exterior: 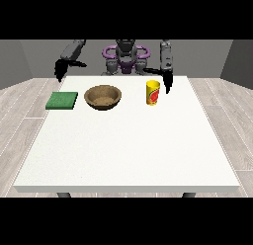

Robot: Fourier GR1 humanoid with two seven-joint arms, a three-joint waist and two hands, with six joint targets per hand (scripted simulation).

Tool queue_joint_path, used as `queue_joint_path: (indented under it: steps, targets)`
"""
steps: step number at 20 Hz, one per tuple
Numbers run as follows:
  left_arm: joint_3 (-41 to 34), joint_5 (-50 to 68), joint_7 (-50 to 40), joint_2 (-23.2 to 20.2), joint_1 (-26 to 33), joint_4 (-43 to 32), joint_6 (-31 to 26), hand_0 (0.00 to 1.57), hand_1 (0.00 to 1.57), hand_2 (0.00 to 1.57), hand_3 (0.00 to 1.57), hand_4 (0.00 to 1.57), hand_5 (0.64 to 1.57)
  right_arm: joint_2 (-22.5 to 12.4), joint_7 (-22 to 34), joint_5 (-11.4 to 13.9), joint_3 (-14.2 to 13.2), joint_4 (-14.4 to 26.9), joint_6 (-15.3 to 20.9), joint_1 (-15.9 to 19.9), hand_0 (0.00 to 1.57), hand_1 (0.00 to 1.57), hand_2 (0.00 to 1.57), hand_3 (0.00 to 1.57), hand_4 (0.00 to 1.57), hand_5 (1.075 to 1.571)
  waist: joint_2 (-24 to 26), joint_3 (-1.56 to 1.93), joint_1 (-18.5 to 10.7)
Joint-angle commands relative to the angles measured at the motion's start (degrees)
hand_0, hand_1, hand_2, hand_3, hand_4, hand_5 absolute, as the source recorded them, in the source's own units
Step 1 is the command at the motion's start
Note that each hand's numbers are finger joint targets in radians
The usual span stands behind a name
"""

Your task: Pick the cup and pour the ball into the bowl, then pick the bowl and place it on the pad

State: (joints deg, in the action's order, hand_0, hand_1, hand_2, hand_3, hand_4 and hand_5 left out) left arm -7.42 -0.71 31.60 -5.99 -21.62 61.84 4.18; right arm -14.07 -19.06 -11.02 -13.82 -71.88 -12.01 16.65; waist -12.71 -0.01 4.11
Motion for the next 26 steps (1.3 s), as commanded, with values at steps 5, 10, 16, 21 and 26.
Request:
queue_joint_path:
  steps: [5, 10, 16, 21, 26]
  targets:
    - [-1.83, -0.34, 11.08, 2.12, -2.53, -13.55, 1.72, 0.00, 0.00, 0.00, 0.00, 0.00, 1.254, -4.30, -0.38, -3.18, -2.90, 3.36, -4.94, 1.46, 0.00, 0.00, 0.00, 0.00, 0.00, 1.558, -0.96, -0.01, 1.78]
    - [-3.97, 2.06, 13.65, 2.78, -3.97, -17.42, 0.84, 0.66, 0.66, 0.91, 0.29, 0.00, 1.425, -2.62, -6.92, -0.30, -1.37, 5.14, -4.76, -0.35, 0.00, 0.00, 0.00, 0.00, 0.00, 1.558, -3.41, -0.02, 2.05]
    - [-2.67, -10.90, 11.67, -1.85, -7.05, -19.48, 22.60, 1.31, 1.31, 1.57, 1.57, 0.83, 1.511, -6.87, -5.01, -3.01, -2.95, 5.33, -9.29, 2.41, 0.00, 0.00, 0.00, 0.00, 0.00, 1.556, -5.47, 0.01, 7.18]
    - [-2.56, -11.80, 13.95, 0.28, -10.92, -23.43, 26.01, 1.35, 1.35, 1.57, 1.57, 0.88, 1.502, -10.12, -1.85, -5.85, -5.95, 6.41, -9.70, 5.71, 0.00, 0.00, 0.00, 0.00, 0.00, 1.556, -6.20, -0.02, 6.89]
    - [6.11, -21.13, -1.63, -0.52, -10.19, -17.76, 28.39, 1.35, 1.35, 1.57, 1.57, 0.99, 1.532, -11.90, -4.51, -3.78, -8.17, 19.23, -10.13, 2.23, 0.00, 0.00, 0.00, 0.00, 0.00, 1.556, 5.94, 0.15, 1.28]
